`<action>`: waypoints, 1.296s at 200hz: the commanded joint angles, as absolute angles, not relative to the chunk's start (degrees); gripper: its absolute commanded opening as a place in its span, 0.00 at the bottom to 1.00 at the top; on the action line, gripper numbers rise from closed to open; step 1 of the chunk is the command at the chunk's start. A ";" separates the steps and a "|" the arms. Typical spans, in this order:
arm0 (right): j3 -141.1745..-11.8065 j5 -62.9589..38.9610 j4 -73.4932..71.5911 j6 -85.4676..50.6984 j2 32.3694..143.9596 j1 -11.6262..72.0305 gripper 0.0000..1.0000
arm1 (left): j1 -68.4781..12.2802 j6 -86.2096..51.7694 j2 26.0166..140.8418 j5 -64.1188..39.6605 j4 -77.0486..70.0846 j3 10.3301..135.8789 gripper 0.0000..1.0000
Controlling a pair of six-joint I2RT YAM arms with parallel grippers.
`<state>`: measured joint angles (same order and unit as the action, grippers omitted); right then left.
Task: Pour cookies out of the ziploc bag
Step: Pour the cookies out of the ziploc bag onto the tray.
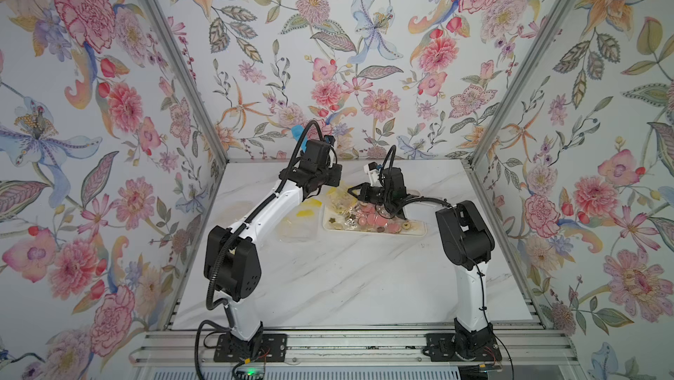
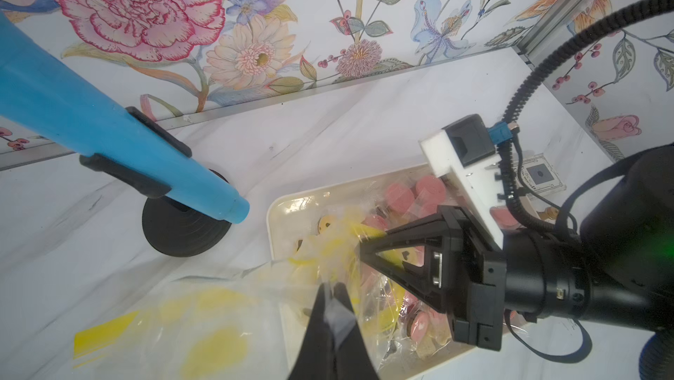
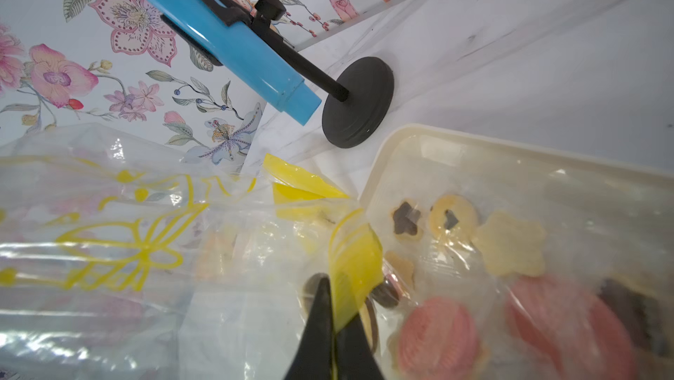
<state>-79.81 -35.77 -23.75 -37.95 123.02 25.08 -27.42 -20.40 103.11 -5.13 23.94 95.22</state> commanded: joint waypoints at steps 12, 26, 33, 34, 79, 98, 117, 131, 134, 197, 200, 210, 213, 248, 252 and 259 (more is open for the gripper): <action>-77.27 -33.92 -20.30 -36.39 121.64 24.53 0.00 | -28.37 -21.34 98.78 -4.15 21.44 93.32 0.00; -76.66 -33.79 -19.90 -36.14 121.34 24.54 0.00 | -29.03 -21.63 98.76 -4.52 21.59 92.77 0.00; -76.71 -34.00 -18.88 -35.75 121.28 24.61 0.00 | -29.39 -21.83 98.83 -4.80 21.70 92.87 0.00; -76.67 -34.01 -18.76 -35.67 121.28 24.56 0.00 | -29.46 -21.86 98.85 -4.82 21.70 92.88 0.00; -71.25 -31.46 -20.74 -35.40 118.38 23.95 0.00 | -32.95 -22.32 100.11 -4.65 22.05 95.29 0.00; -68.85 -31.17 -22.72 -36.01 117.19 23.54 0.00 | -34.31 -22.50 100.88 -4.83 22.11 96.71 0.00; -65.68 -30.28 -25.66 -36.85 115.22 22.85 0.00 | -35.53 -22.84 101.57 -5.01 22.08 97.87 0.00; -64.63 -30.06 -26.12 -37.02 114.25 22.23 0.00 | -36.15 -22.97 102.19 -5.08 22.12 98.77 0.00; -64.48 -30.04 -26.15 -37.05 114.05 22.14 0.00 | -36.27 -23.00 102.22 -5.03 22.10 98.99 0.00; -65.38 -32.69 -26.16 -37.31 114.96 22.23 0.00 | -36.67 -21.32 102.70 -2.10 24.55 100.85 0.00; -65.70 -32.96 -26.04 -37.27 115.18 22.32 0.00 | -36.65 -21.28 102.62 -1.90 24.65 100.84 0.00; -66.53 -33.70 -25.60 -37.26 116.04 22.84 0.00 | -36.45 -21.02 102.34 -1.25 25.20 100.71 0.00; -66.72 -33.74 -25.39 -37.17 116.28 22.96 0.00 | -36.47 -21.01 102.21 -1.16 25.29 100.65 0.00; -68.68 -34.56 -23.89 -36.62 118.10 24.50 0.00 | -35.63 -21.00 100.78 0.32 26.69 99.55 0.00; -68.95 -34.75 -23.60 -36.49 118.33 24.71 0.00 | -35.58 -21.02 100.65 0.43 26.78 99.29 0.00; -69.35 -34.88 -23.19 -36.24 118.55 24.96 0.00 | -35.28 -21.09 100.40 0.48 27.07 99.09 0.00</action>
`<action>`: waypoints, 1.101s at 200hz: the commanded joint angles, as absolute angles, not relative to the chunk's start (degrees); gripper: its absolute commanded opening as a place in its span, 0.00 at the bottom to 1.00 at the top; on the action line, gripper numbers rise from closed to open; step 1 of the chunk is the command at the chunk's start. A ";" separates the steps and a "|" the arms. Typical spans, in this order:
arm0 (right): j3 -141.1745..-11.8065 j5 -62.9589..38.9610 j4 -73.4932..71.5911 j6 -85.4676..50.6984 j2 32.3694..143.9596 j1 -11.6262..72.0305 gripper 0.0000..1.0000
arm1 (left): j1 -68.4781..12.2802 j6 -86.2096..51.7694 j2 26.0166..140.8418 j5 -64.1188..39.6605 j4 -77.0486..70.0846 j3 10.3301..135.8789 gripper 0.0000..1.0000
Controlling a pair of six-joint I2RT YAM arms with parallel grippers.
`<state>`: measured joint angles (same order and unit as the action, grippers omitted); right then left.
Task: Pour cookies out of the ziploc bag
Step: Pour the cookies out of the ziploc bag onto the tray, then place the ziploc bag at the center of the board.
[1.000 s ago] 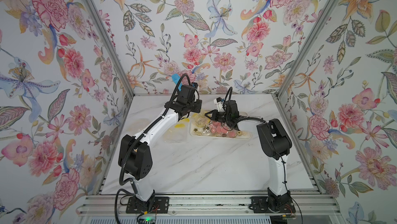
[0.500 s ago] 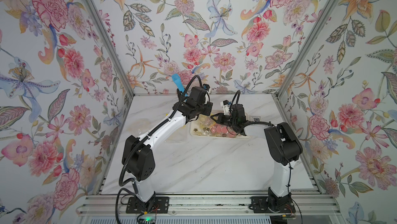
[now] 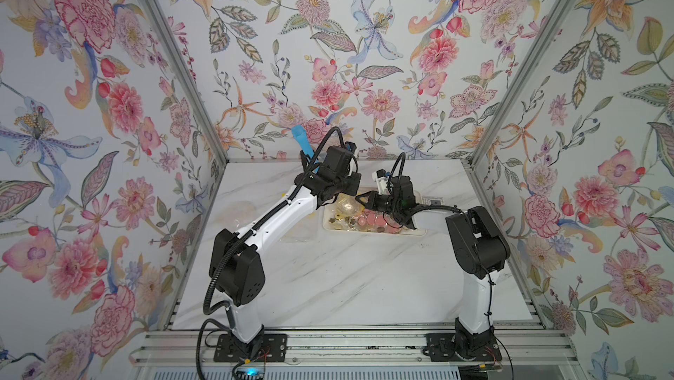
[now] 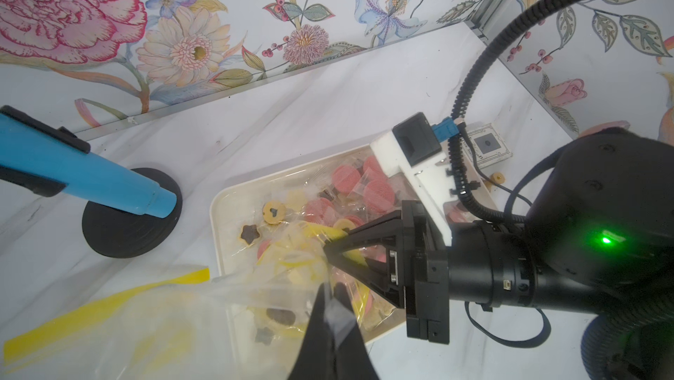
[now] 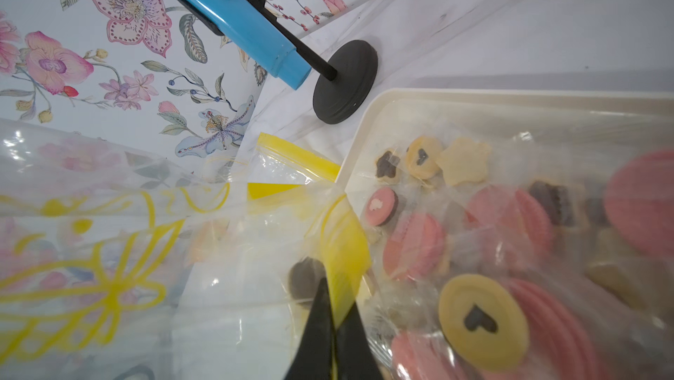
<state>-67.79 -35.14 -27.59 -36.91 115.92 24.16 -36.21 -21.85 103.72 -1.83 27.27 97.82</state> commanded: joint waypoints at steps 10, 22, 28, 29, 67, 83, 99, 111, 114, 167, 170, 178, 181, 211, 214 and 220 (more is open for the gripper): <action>-69.81 -34.81 -22.60 -35.85 118.75 25.37 0.00 | -35.12 -21.18 100.12 0.70 27.29 98.69 0.00; -70.43 -34.91 -21.44 -35.23 119.03 25.71 0.00 | -35.07 -21.26 99.78 0.70 27.05 98.08 0.00; -70.58 -34.74 -21.04 -35.10 119.09 25.75 0.00 | -35.07 -21.35 99.67 0.55 26.90 97.74 0.00; -70.58 -34.69 -21.02 -35.08 119.02 25.75 0.00 | -35.07 -21.35 99.67 0.50 26.90 97.69 0.00; -70.15 -33.43 -20.51 -35.07 118.48 25.65 0.00 | -35.17 -23.01 100.49 -3.19 24.81 97.63 0.00; -69.64 -33.01 -20.80 -35.37 117.97 25.19 0.00 | -35.42 -23.20 101.30 -3.65 24.55 98.55 0.00; -68.33 -32.96 -22.17 -35.98 117.10 24.57 0.00 | -35.81 -23.29 102.01 -3.60 24.40 99.89 0.00; -67.25 -32.49 -23.05 -36.29 116.15 23.87 0.00 | -36.11 -23.49 102.37 -3.86 23.70 100.70 0.00; -66.98 -32.36 -23.23 -36.35 115.82 23.71 0.00 | -36.20 -23.54 102.46 -3.87 23.42 100.90 0.00; -66.02 -32.27 -23.95 -37.12 114.34 21.19 0.00 | -36.69 -22.52 106.07 -3.76 24.45 105.88 0.00; -66.13 -32.44 -23.93 -37.10 114.35 21.18 0.00 | -36.66 -22.50 106.20 -3.70 24.58 106.18 0.00; -66.56 -32.81 -23.91 -37.03 114.43 21.18 0.00 | -36.65 -22.43 106.34 -3.73 24.86 106.55 0.00; -66.69 -32.94 -23.74 -37.03 114.50 21.18 0.00 | -36.65 -22.43 106.27 -3.63 24.87 106.54 0.00; -68.01 -35.63 -23.95 -35.82 114.86 21.73 0.00 | -36.65 -21.77 105.08 -2.01 24.76 105.74 0.00; -68.19 -35.87 -23.68 -35.40 114.83 21.92 0.00 | -36.65 -21.63 104.85 -1.89 24.83 105.69 0.00; -68.59 -35.90 -22.90 -34.70 114.71 22.20 0.00 | -36.64 -21.41 104.55 -1.48 24.70 105.52 0.00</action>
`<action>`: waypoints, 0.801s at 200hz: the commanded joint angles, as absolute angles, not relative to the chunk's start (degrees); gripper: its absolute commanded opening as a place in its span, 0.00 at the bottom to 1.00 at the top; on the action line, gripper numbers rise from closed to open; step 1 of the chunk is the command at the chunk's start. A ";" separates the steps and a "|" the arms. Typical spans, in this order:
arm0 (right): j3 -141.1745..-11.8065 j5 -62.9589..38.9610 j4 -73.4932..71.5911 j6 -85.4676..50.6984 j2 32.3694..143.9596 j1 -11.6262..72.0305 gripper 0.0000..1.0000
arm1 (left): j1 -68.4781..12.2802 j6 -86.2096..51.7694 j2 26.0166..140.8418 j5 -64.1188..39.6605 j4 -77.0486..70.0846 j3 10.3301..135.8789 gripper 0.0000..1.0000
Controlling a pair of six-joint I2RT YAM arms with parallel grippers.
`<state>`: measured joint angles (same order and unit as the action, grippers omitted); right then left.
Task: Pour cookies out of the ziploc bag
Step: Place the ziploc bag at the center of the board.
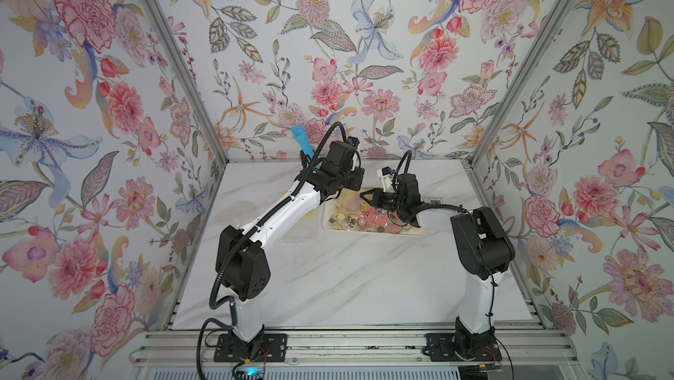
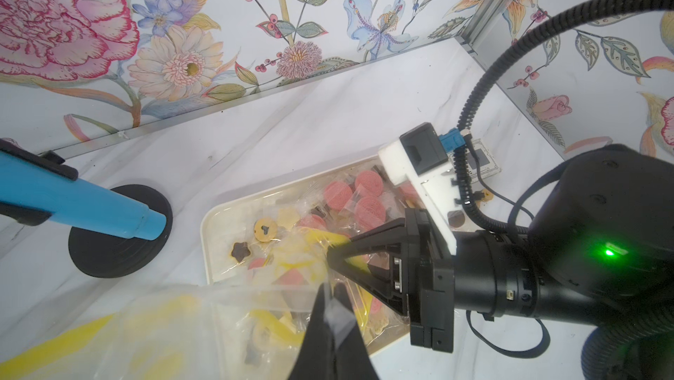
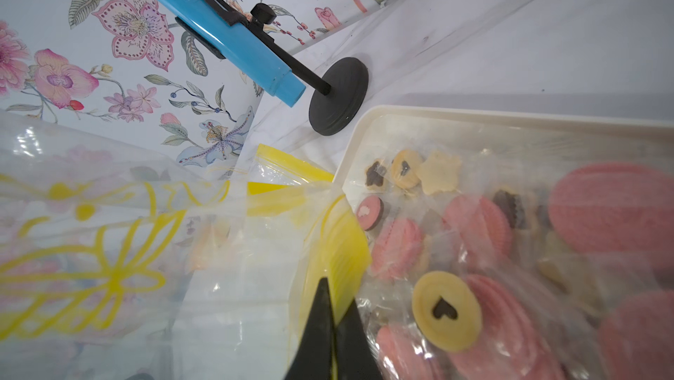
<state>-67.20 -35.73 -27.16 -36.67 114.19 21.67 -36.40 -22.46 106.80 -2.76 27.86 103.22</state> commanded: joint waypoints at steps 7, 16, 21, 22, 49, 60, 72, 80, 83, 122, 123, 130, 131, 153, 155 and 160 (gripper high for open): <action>-68.93 -35.46 -22.03 -34.12 114.44 22.56 0.00 | -36.59 -21.25 104.13 -1.24 24.52 105.19 0.00; -68.92 -35.12 -21.84 -34.01 114.12 22.59 0.00 | -36.54 -21.08 103.64 -0.95 24.21 104.85 0.00; -68.68 -34.64 -21.81 -34.12 113.81 22.59 0.00 | -36.56 -21.09 103.39 -0.69 24.09 104.66 0.00; -68.70 -34.41 -21.76 -34.11 113.77 22.63 0.00 | -36.56 -21.05 103.29 -0.65 24.09 104.58 0.00; -67.20 -31.38 -21.71 -33.40 110.80 22.89 0.00 | -36.50 -20.76 101.20 0.64 22.73 102.47 0.00; -67.13 -31.68 -22.06 -33.54 110.10 22.81 0.00 | -36.50 -20.72 100.24 1.33 22.29 101.39 0.00; -67.14 -31.88 -22.14 -33.52 109.53 22.78 0.00 | -36.30 -20.82 99.22 1.53 21.82 100.27 0.00; -67.13 -31.99 -22.39 -33.43 109.13 22.77 0.00 | -36.28 -21.00 98.53 1.71 21.42 99.53 0.01; -67.15 -32.04 -22.41 -33.44 109.01 22.76 0.00 | -36.25 -21.00 98.24 1.72 21.23 99.10 0.01; -66.19 -32.42 -21.33 -32.26 105.73 23.61 0.00 | -36.13 -21.04 93.19 2.44 17.46 92.95 0.18; -66.10 -32.34 -21.26 -32.21 105.60 23.67 0.00 | -36.13 -21.07 93.00 2.45 17.30 92.62 0.18; -65.48 -31.85 -21.01 -31.86 104.48 23.90 0.00 | -36.17 -21.09 91.76 2.61 16.17 90.90 0.20; -65.39 -31.79 -20.92 -31.80 104.36 23.90 0.00 | -36.19 -21.09 91.58 2.58 16.00 90.71 0.20; -63.44 -31.29 -20.41 -31.61 101.04 24.31 0.00 | -36.12 -21.11 87.22 2.66 12.97 86.14 0.23; -63.34 -31.29 -20.29 -31.57 100.74 24.29 0.00 | -36.15 -21.14 86.95 2.66 12.87 85.94 0.23; -62.82 -31.20 -20.01 -31.39 99.72 24.41 0.00 | -36.13 -21.30 86.28 2.55 12.67 85.19 0.24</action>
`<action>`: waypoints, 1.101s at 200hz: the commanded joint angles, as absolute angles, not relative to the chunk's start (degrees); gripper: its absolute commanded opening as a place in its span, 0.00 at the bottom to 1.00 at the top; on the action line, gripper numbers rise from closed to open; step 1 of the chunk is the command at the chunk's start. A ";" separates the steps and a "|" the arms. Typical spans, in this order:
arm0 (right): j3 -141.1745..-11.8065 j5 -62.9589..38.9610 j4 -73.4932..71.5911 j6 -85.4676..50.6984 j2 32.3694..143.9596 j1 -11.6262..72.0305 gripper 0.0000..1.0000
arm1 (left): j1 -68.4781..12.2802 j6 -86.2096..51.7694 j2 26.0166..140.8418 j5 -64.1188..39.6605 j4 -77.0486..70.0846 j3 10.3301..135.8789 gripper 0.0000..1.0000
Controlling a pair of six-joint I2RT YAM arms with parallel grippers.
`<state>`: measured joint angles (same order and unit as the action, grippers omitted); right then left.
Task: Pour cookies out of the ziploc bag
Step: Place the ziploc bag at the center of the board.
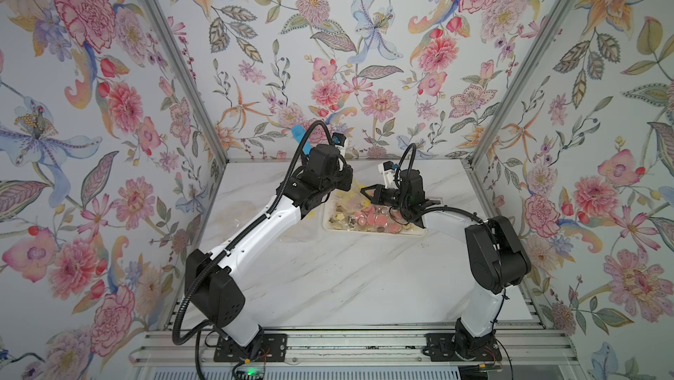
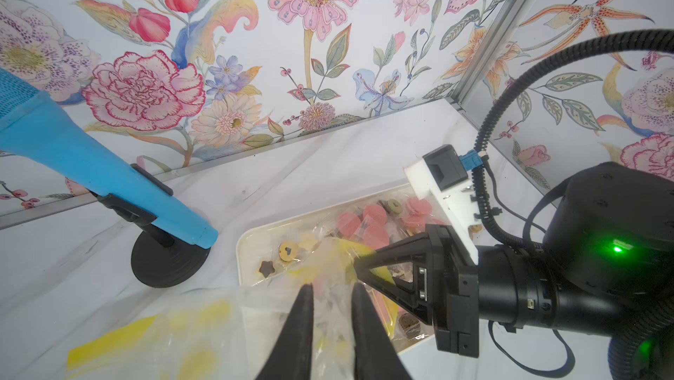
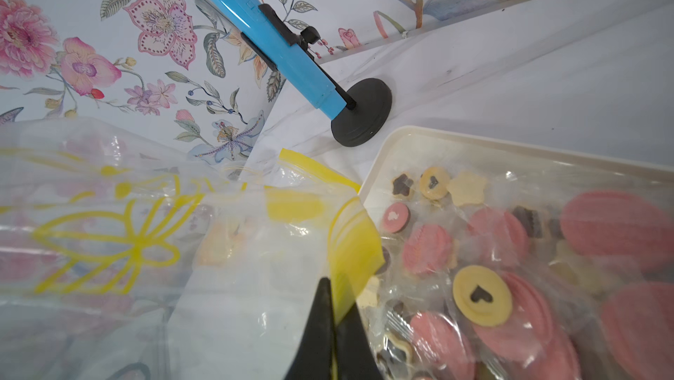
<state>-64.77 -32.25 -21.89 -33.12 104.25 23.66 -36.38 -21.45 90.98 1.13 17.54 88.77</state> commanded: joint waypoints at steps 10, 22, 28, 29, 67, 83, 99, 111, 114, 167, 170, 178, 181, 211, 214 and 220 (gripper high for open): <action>-61.92 -30.97 -19.20 -30.97 97.85 24.78 0.00 | -36.15 -21.49 85.03 2.08 12.57 83.90 0.27; -60.86 -30.45 -17.53 -30.36 95.32 25.18 0.00 | -36.12 -21.90 83.23 1.76 12.20 81.89 0.33; -60.34 -30.33 -16.72 -30.12 94.05 25.43 0.00 | -36.12 -22.21 82.35 1.67 11.85 80.91 0.34; -60.27 -30.28 -16.62 -30.09 93.74 25.46 0.00 | -36.12 -22.27 82.18 1.58 11.77 80.62 0.34; -57.59 -23.92 -6.84 -27.16 83.72 28.83 0.00 | -36.08 -23.96 76.05 1.34 9.59 73.55 0.49; -55.84 -23.45 -5.28 -27.33 79.82 29.72 0.00 | -36.08 -24.67 74.03 1.57 9.46 71.41 0.49; -54.54 -22.85 -3.47 -27.66 76.59 30.53 0.00 | -35.99 -25.18 72.25 1.76 9.01 69.66 0.53; -53.36 -23.03 -2.54 -28.04 74.40 31.09 0.00 | -35.95 -25.32 71.10 2.00 8.97 68.69 0.61; -53.11 -23.03 -2.32 -28.17 73.94 31.27 0.00 | -35.95 -25.31 70.81 2.13 9.03 68.46 0.64; -43.72 -23.11 -5.90 -31.09 63.89 34.28 0.00 | -34.47 -25.50 67.83 2.77 11.26 65.58 1.00; -43.11 -22.85 -6.22 -30.86 63.36 34.65 0.00 | -34.38 -25.57 67.58 2.60 11.21 65.25 1.00; -41.34 -22.47 -7.73 -30.31 61.94 35.19 0.00 | -33.87 -26.06 66.99 2.02 10.94 64.14 1.00; -40.49 -22.23 -8.40 -30.22 61.35 35.42 0.00 | -33.66 -26.27 66.71 1.65 10.78 63.70 1.00; -35.93 -21.03 -13.91 -30.15 59.91 36.04 0.00 | -29.81 -31.23 63.62 -8.79 5.56 57.37 1.00; -35.99 -21.01 -13.97 -29.75 60.12 36.10 0.00 | -29.63 -31.69 63.29 -9.38 5.32 56.93 1.00; -36.16 -20.65 -13.90 -28.85 60.56 36.34 0.00 | -29.36 -32.08 62.72 -9.80 5.19 56.26 1.00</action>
<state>-36.73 -22.55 -9.10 -30.22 60.23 35.94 -31.53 -27.86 65.43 -2.74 8.69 59.48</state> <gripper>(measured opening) 0.047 0.995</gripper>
